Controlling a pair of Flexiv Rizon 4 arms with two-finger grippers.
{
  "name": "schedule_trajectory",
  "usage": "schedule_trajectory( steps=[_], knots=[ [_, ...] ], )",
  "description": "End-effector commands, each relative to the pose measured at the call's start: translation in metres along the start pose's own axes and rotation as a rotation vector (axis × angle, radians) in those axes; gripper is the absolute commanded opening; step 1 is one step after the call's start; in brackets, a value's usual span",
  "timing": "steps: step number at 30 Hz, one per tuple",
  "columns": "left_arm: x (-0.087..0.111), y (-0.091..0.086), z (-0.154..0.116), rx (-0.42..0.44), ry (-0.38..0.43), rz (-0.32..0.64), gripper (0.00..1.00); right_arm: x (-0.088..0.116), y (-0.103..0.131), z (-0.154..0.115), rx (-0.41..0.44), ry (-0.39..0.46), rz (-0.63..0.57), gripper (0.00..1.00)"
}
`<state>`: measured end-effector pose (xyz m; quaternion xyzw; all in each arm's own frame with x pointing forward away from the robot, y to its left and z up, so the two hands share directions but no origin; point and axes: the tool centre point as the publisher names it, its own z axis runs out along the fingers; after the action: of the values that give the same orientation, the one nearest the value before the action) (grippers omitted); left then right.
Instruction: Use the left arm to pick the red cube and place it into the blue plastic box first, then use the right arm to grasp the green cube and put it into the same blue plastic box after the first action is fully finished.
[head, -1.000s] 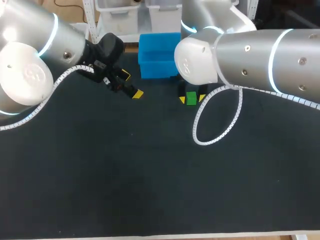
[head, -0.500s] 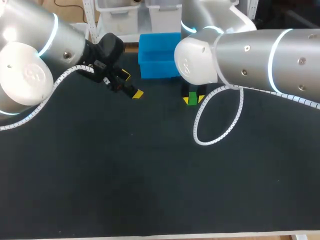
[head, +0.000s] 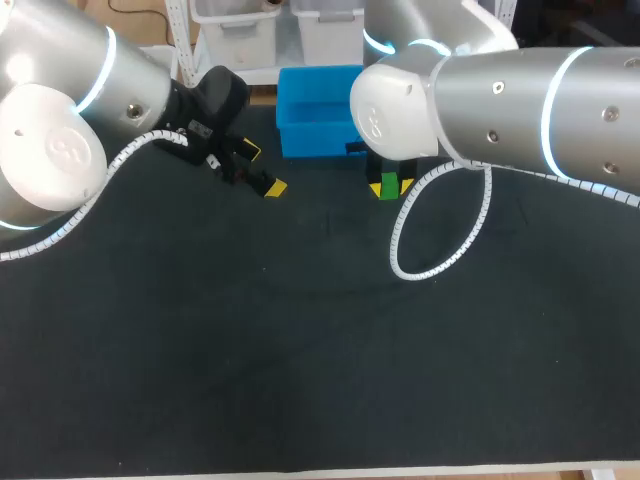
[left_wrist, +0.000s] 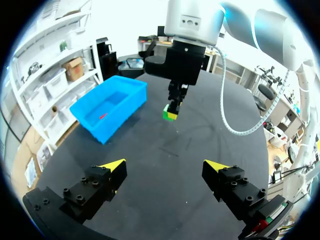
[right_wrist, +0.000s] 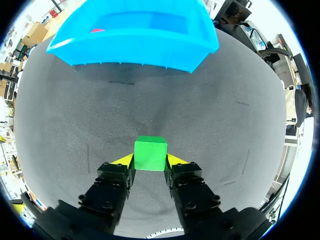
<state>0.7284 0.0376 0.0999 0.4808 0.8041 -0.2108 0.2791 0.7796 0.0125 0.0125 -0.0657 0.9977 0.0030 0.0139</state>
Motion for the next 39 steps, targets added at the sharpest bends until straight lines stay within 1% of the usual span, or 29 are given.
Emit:
schedule_trajectory(
  steps=[1,4,5,6,22,28,39],
  knots=[
    [0.001,0.001,0.000,0.002,-0.005,0.003,1.00,0.009,-0.003,-0.002,0.000,-0.014,0.005,0.00],
    [0.001,0.001,0.000,0.002,-0.005,0.003,1.00,0.011,-0.002,-0.001,0.003,-0.011,0.009,0.00],
    [0.001,0.001,0.000,0.002,-0.005,0.003,1.00,0.011,-0.002,-0.001,0.002,-0.010,0.011,0.47],
    [0.001,0.001,0.000,0.002,-0.005,0.003,1.00,0.011,-0.001,-0.001,-0.002,-0.009,0.014,1.00],
    [0.001,0.001,0.000,0.002,-0.005,0.003,1.00,0.010,0.001,0.004,-0.001,-0.002,0.020,1.00],
    [0.001,0.001,0.000,0.002,-0.005,0.003,1.00,0.013,-0.001,0.011,0.001,0.006,0.021,1.00],
    [0.001,0.001,0.000,0.002,-0.005,0.003,1.00,0.011,-0.005,0.019,-0.002,0.004,0.029,1.00]
  ],
)
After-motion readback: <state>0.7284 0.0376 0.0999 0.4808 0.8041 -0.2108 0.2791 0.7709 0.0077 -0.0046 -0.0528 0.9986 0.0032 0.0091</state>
